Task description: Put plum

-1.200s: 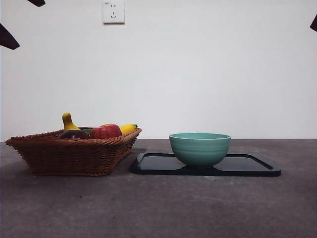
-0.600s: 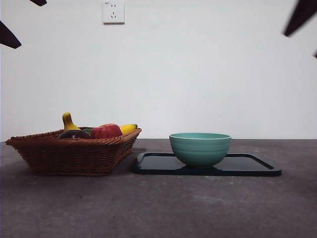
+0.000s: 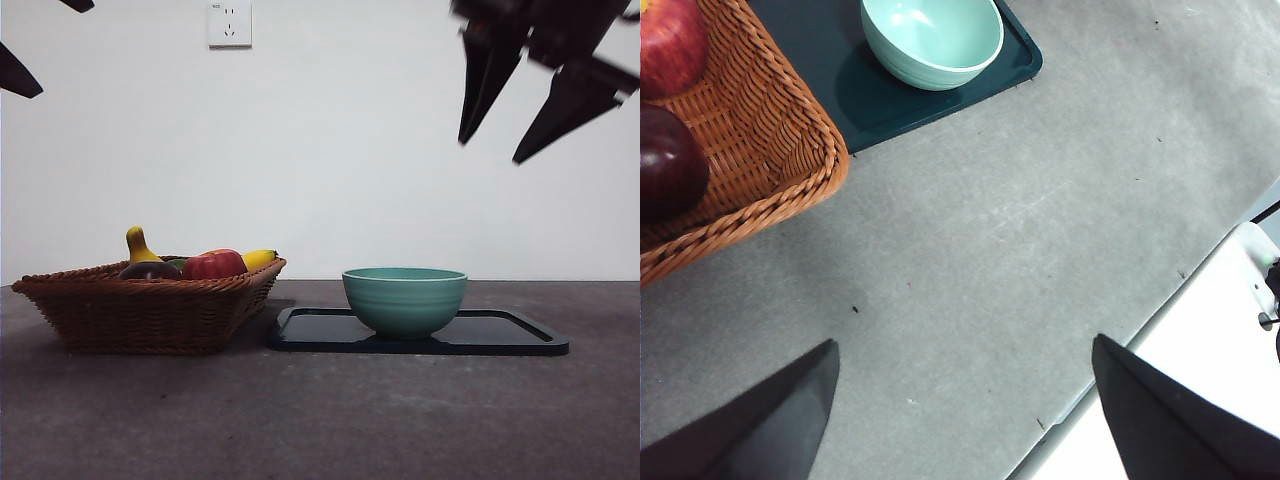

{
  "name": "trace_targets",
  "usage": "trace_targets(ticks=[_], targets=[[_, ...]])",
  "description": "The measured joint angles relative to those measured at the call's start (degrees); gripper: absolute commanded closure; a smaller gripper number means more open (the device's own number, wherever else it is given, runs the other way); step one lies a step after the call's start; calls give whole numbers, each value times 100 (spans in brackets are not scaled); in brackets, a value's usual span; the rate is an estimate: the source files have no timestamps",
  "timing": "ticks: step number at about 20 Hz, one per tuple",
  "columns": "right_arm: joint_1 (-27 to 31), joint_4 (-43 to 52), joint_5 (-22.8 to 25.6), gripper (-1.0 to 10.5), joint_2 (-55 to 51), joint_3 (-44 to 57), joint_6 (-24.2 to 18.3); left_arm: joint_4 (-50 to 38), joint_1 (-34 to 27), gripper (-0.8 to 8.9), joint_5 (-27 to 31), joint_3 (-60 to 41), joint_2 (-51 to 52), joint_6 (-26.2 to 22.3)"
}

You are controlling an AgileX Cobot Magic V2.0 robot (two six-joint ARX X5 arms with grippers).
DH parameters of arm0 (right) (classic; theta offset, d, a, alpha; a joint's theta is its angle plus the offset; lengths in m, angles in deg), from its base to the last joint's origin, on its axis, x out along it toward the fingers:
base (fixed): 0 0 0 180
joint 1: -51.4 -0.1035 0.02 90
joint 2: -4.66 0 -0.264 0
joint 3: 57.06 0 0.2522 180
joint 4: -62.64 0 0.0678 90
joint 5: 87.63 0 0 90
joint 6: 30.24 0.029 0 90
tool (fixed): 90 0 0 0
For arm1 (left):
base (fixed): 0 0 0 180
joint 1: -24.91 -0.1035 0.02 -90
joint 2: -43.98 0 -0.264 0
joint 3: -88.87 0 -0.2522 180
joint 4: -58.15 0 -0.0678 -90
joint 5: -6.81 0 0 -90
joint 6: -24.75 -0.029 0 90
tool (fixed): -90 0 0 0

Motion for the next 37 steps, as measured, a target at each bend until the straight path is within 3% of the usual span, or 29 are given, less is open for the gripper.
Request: trace_targets(ticks=[12,19,24,30,37], targets=[[111,994,-20,654,2203,-267,-98,2,0,409,0,0,0,0],[111,1392,-17,939,2417,-271,-101,0,0,409,0,0,0,0],[111,1456,-15,938,2417,-352,-96,2,0,409,0,0,0,0],[111,1182,-15,938,1526,-444,-98,0,0,409,0,0,-2,0],[-83,-330,-9,938,-136,-468,-448,0,0,409,0,0,0,0]])
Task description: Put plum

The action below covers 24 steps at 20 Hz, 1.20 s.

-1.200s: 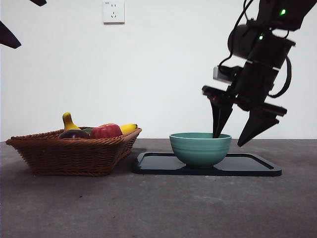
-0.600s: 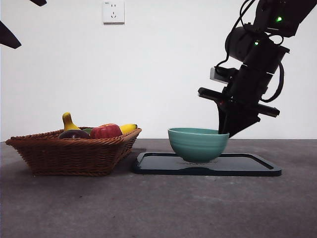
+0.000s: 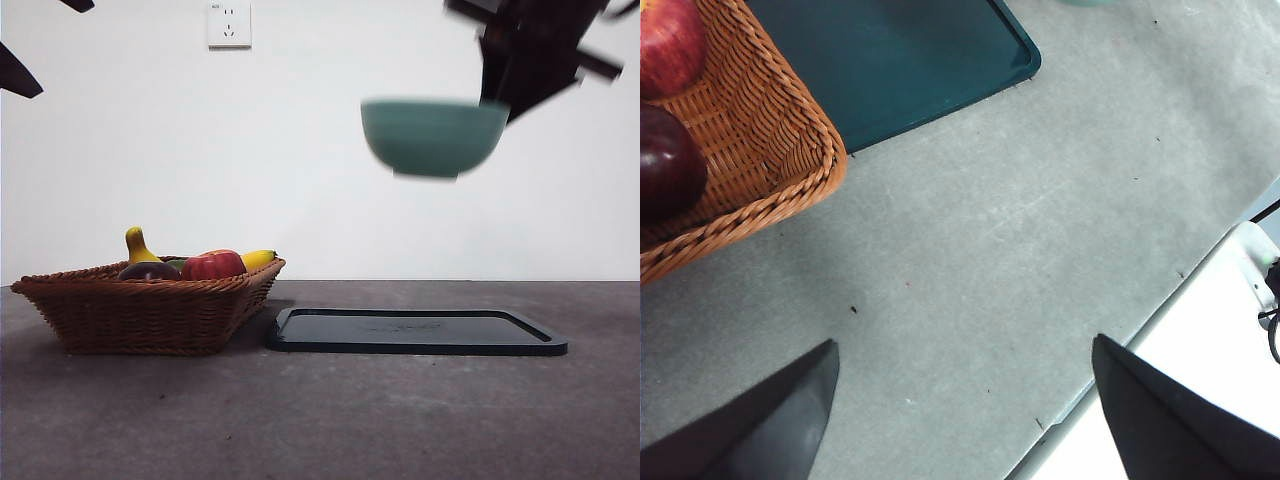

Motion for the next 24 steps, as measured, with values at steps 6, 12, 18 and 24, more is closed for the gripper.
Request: trace_targets(ticks=[6,12,18,24], targets=[[-474,105,116,938,-1250,1126,-57,2,0,409,0,0,-2,0],[-953,1062,140,938,-1357,2533,254,2,0,409,0,0,-2,0],[-1217,1921,164,938,-798,3147,566,0,0,409,0,0,0,0],[-1370,2188,337,938,-144,3147,575,0,0,409,0,0,0,0]])
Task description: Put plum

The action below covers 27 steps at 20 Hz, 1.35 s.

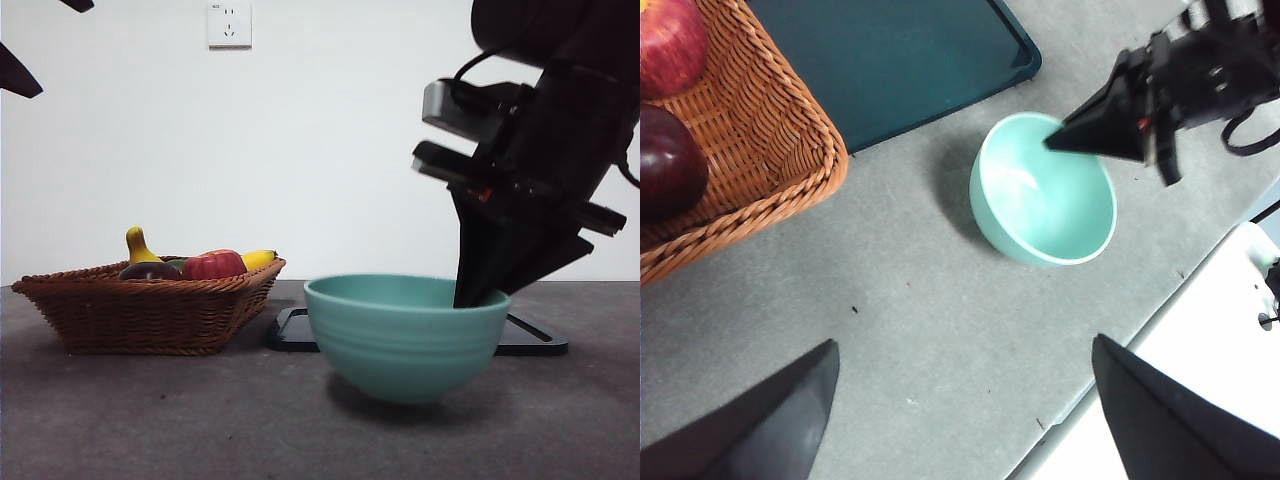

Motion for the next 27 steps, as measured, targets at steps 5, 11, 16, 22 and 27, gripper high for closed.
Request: trace_targets(ticks=[5,11,16,22,27], targets=[[-33,31,125,936,122,0,0,0,0,409,0,0,0,0],[-59,15,120,711,122,0,17,0,0,409,0,0,0,0],[-59,11,262,711,85,-9,85,0,0,409,0,0,0,0],[-59,-431,376,711,-984,-586,92,0,0,409,0,0,0,0],[-59,-1154,-448,711,-2124,-715,81,0,0,409,0,0,0,0]])
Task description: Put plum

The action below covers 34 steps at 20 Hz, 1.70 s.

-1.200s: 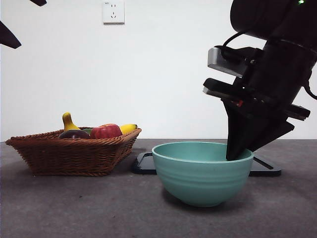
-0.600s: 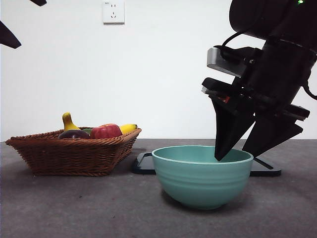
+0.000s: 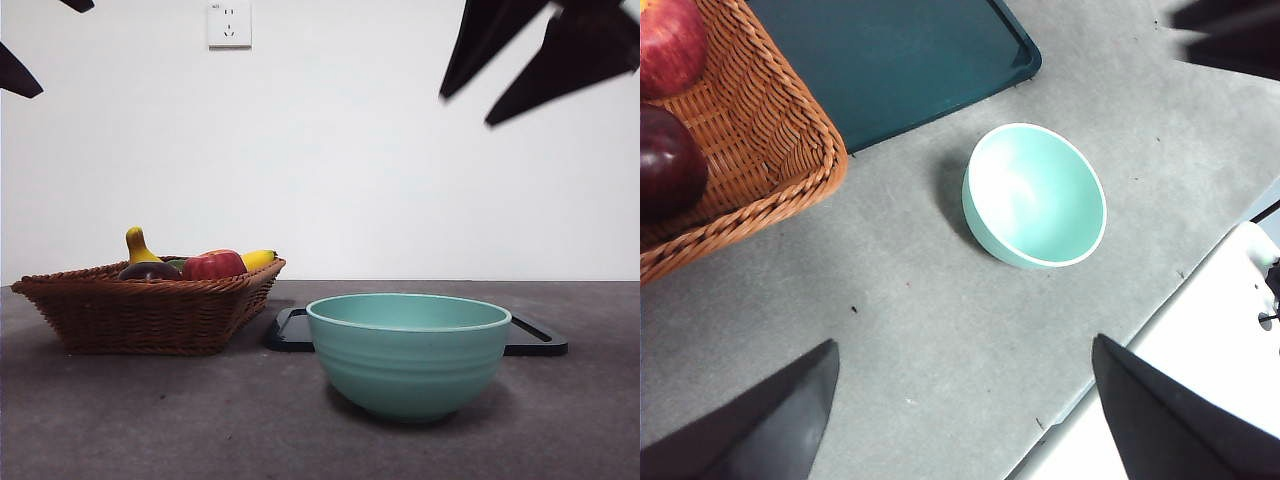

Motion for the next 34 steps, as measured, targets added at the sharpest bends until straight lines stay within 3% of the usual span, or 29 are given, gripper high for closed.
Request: trace_targets(ticks=[4,7,19,22,24,34], targets=[[-26,-881,-505,711,-787,0,0,0,0,409,0,0,0,0],[-26,-1528,-501,712,-1064,0,-92,0,0,409,0,0,-2,0],[-26,-1676,-501,713,-1071,0,-245,0,0,421,0,0,-2,0],[-26,-1676,-501,826,-1071,0,-247,0,0,607,0,0,0,0],[-26,-1676,-501,942,-1071,0,-260,0,0,797,0,0,0,0],[-26,-1676,-501,942,-1071,-2,-289,0,0,806,0,0,0,0]])
